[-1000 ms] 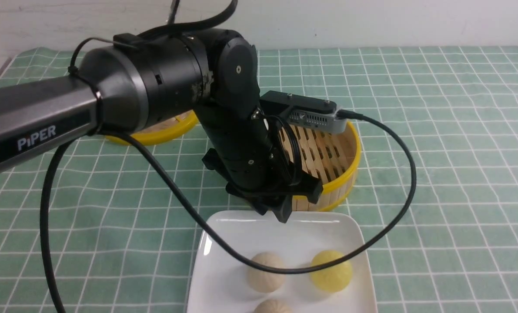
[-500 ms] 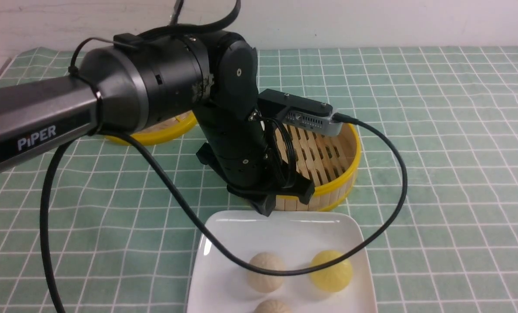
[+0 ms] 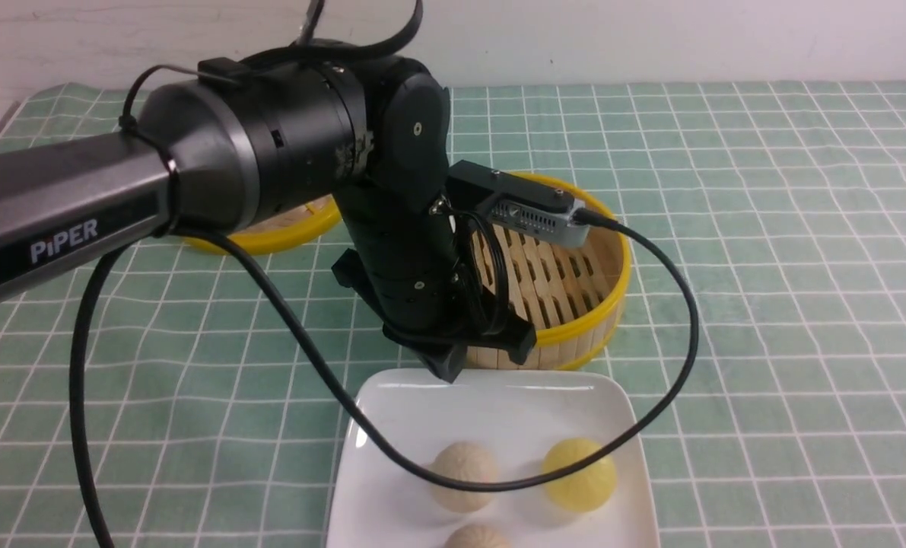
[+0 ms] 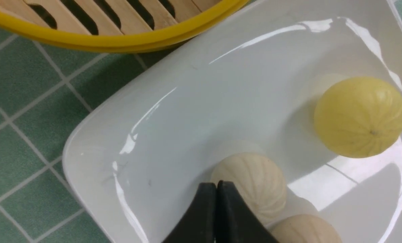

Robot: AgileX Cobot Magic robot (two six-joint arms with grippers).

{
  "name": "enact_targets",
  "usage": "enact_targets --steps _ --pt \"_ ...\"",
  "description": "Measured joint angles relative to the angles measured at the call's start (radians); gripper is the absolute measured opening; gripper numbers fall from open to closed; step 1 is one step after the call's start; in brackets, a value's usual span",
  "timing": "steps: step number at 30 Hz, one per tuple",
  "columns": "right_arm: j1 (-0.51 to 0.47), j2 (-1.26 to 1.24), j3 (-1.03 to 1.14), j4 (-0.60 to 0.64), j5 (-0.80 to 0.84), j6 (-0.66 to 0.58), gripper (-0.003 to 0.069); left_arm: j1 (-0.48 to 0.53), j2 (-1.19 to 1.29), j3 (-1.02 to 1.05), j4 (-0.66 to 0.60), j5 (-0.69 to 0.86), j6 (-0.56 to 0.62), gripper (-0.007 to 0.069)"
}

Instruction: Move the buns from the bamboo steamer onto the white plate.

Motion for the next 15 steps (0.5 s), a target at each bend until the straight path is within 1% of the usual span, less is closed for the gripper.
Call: enact_targets --steps 3,4,6,8,12,15 --pt "-0.086 0.000 0.055 0.004 0.037 0.000 -0.0014 0.000 -0.003 0.000 0.010 0.000 -0.001 0.0008" --pt "-0.091 0.000 0.059 0.004 0.040 0.000 -0.0014 0.000 -0.004 0.000 0.010 0.000 -0.001 0.0008" --pt "-0.172 0.000 0.111 0.017 0.080 0.000 -0.0012 0.000 -0.020 0.000 0.020 0.000 -0.003 0.0008" --pt "-0.230 0.000 0.147 0.029 0.094 0.000 -0.0011 0.000 -0.037 0.000 0.029 0.001 -0.003 0.0008" --pt "-0.358 0.000 0.223 0.075 0.100 0.000 -0.0008 0.000 -0.113 0.000 0.044 0.011 -0.004 0.0008" --pt "-0.423 0.000 0.244 0.091 0.100 0.000 -0.0008 0.000 -0.178 0.000 0.048 0.019 -0.007 0.0008"
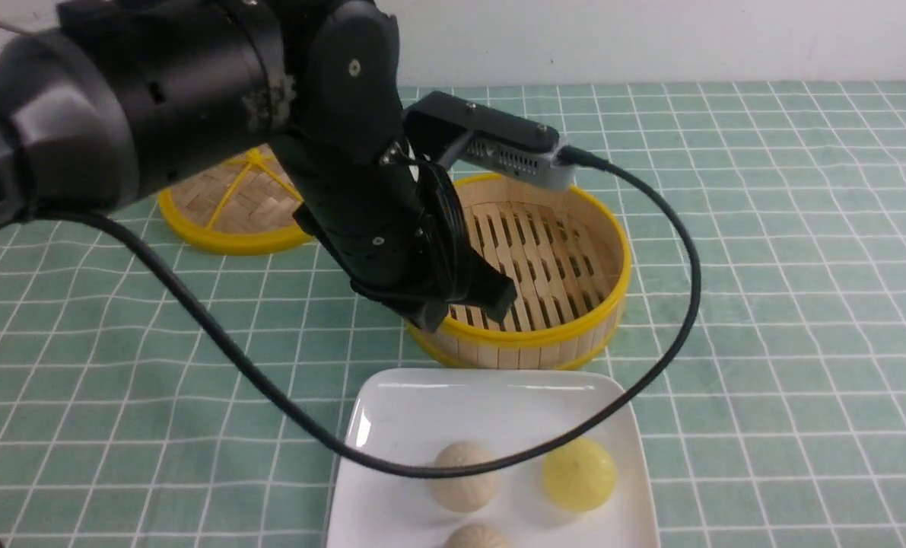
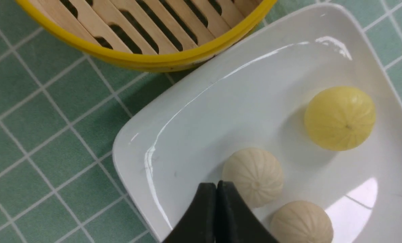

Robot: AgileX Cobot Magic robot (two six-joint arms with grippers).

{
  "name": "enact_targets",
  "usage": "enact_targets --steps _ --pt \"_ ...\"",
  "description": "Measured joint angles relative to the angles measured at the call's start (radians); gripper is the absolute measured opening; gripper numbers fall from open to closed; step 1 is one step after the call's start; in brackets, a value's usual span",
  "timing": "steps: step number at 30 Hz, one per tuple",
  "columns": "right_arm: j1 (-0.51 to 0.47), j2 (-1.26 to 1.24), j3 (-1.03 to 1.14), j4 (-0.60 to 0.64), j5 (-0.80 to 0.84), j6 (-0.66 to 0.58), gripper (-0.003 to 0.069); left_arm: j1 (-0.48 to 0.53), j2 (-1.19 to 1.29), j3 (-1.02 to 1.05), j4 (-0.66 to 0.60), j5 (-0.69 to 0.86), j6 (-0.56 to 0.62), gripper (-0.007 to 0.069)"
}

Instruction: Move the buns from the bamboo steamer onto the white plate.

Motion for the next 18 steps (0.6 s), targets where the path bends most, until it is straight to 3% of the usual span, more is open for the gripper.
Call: enact_targets --steps 18 --pt "-0.043 0.000 -0.002 0.006 0.022 0.000 0.0001 0.000 -0.468 0.000 0.068 0.167 -0.008 0.0008"
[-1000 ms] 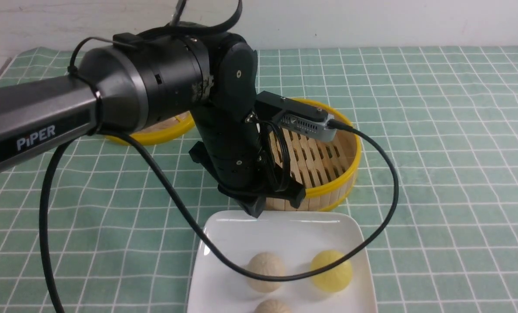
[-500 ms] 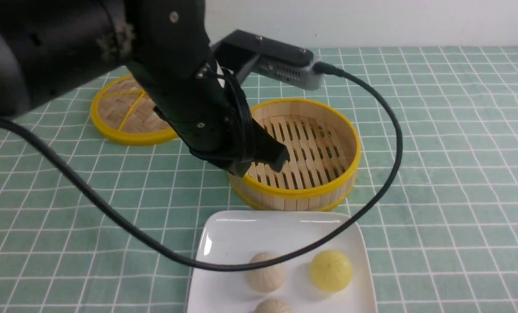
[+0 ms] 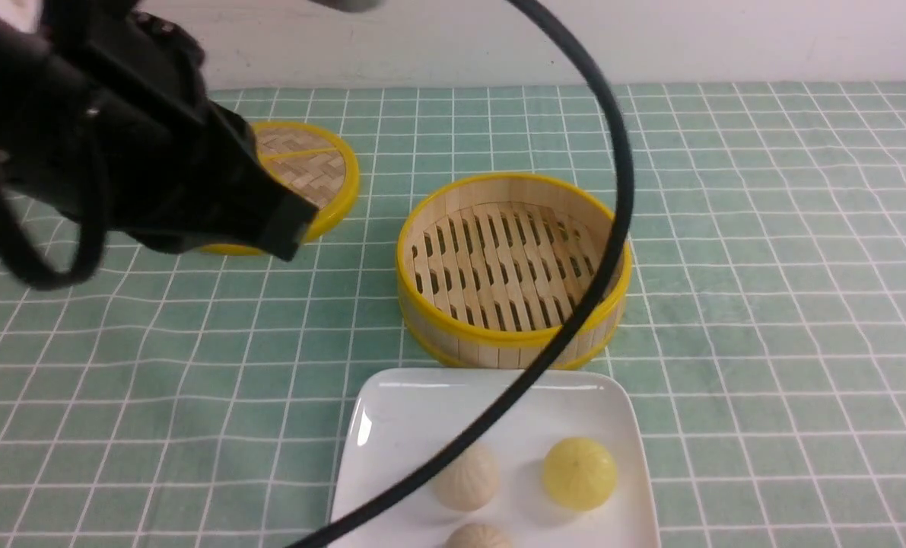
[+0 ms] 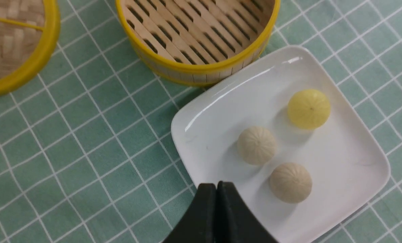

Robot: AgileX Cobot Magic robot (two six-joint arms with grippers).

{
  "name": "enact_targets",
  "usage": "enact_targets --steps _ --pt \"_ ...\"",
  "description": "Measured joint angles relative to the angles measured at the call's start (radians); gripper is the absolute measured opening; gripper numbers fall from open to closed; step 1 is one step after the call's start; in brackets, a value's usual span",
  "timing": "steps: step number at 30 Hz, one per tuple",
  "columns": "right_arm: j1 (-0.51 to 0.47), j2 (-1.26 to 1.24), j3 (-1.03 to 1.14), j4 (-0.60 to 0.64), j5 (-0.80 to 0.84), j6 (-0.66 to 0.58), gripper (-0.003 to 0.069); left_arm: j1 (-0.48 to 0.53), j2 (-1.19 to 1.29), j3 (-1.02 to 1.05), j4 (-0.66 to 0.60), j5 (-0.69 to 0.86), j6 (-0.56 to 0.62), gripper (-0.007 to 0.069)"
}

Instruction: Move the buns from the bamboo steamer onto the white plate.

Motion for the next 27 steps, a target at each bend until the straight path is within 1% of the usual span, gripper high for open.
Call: enact_targets --steps 4,8,11,12,14,15,20,22,27 --pt "0.000 0.000 0.000 0.000 0.000 0.000 0.0003 0.000 -0.081 0.008 0.010 0.000 -0.001 0.0008" --pt "0.000 0.000 0.000 0.001 0.000 0.000 0.0006 0.000 -0.171 0.080 0.041 0.000 -0.007 0.0008" --pt "0.000 0.000 0.000 -0.002 -0.002 -0.021 0.0010 0.000 -0.229 0.160 0.078 0.000 -0.044 0.0008" --pt "0.000 0.000 0.000 -0.005 -0.003 -0.053 0.0013 0.000 -0.265 0.210 0.104 0.000 -0.075 0.0008" --pt "0.000 0.000 0.000 -0.005 -0.003 -0.073 0.0013 0.000 -0.301 0.247 0.126 0.000 -0.101 0.0008" --pt "0.000 0.000 0.000 -0.004 -0.004 -0.088 0.0013 0.000 -0.349 0.326 0.162 -0.016 -0.144 0.0008" --pt "0.000 0.000 0.000 -0.004 -0.004 -0.098 0.0020 0.000 -0.418 0.456 0.216 -0.126 -0.215 0.0008" --pt "0.000 0.000 0.000 -0.003 -0.004 -0.098 0.0022 0.000 -0.428 0.494 0.228 -0.162 -0.242 0.0008" --pt "0.000 0.000 0.000 -0.003 -0.004 -0.099 0.0027 0.000 -0.429 0.527 0.235 -0.195 -0.268 0.0009"
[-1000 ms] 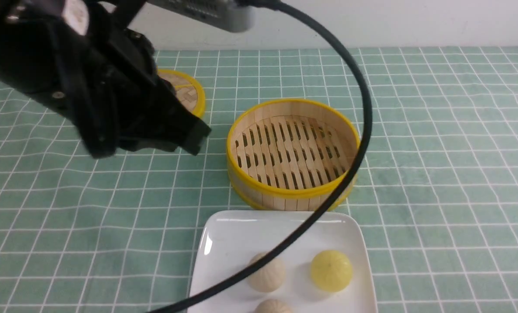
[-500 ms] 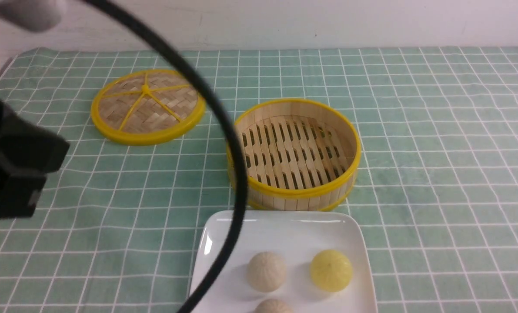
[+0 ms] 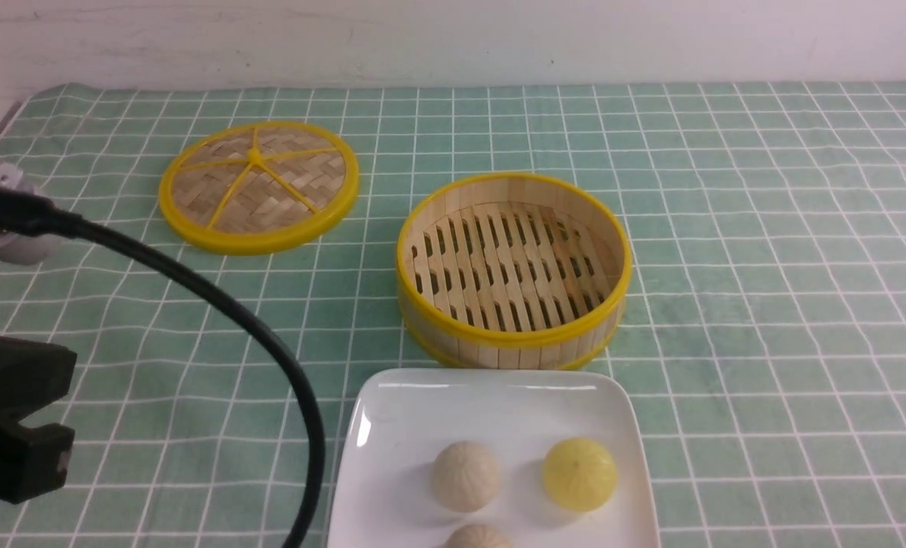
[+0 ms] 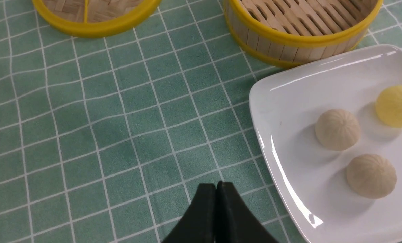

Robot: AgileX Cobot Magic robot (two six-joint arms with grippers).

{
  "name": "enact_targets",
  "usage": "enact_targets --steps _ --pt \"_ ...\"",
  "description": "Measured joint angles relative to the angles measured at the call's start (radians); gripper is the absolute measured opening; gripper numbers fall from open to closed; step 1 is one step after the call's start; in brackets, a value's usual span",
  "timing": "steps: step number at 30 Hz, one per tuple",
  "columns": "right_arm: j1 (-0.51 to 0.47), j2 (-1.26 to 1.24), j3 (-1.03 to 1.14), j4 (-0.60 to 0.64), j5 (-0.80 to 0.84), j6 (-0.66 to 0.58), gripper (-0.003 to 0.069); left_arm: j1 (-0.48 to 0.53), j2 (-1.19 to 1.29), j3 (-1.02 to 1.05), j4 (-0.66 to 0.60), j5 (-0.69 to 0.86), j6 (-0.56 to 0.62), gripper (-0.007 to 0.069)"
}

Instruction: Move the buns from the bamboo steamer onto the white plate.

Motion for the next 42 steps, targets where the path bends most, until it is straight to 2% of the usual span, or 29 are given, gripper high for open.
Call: enact_targets --steps 5,9,13,18,21,25,26,30,33,36,42 --pt "0.000 0.000 0.000 0.000 0.000 -0.002 0.0034 0.000 0.000 0.002 0.012 -0.081 -0.002 0.0012" --pt "0.044 0.000 0.000 0.000 0.000 -0.002 0.0036 0.000 0.000 0.002 0.016 -0.108 -0.024 0.0012" --pt "0.105 0.000 0.000 0.000 0.000 -0.002 0.0040 0.000 -0.007 0.002 0.016 -0.102 -0.065 0.0012" --pt "0.112 0.000 0.000 0.000 0.000 -0.002 0.0041 0.000 -0.071 0.012 0.006 -0.020 -0.089 0.0012" --pt "0.112 0.000 0.000 0.000 0.000 -0.002 0.0043 0.000 -0.156 0.086 -0.015 -0.034 -0.108 0.0012" --pt "0.112 0.000 0.000 0.000 0.000 -0.002 0.0048 0.000 -0.274 0.253 -0.040 -0.225 -0.157 0.0013" --pt "0.112 0.000 0.000 0.000 0.000 -0.002 0.0052 0.000 -0.311 0.322 -0.045 -0.344 -0.193 0.0012" --pt "0.112 0.000 0.000 0.000 0.000 -0.002 0.0055 0.000 -0.362 0.469 -0.045 -0.664 -0.308 0.0017" --pt "0.112 0.000 0.000 0.000 0.000 -0.002 0.0058 0.000 -0.364 0.541 -0.045 -0.805 -0.348 0.0022" --pt "0.112 0.000 0.000 0.000 0.000 -0.002 0.0061 0.000 -0.364 0.585 -0.045 -0.847 -0.354 0.0023" --pt "0.112 0.000 0.000 0.000 0.000 -0.002 0.0071 0.000 -0.364 0.621 -0.045 -0.780 -0.359 0.0031"
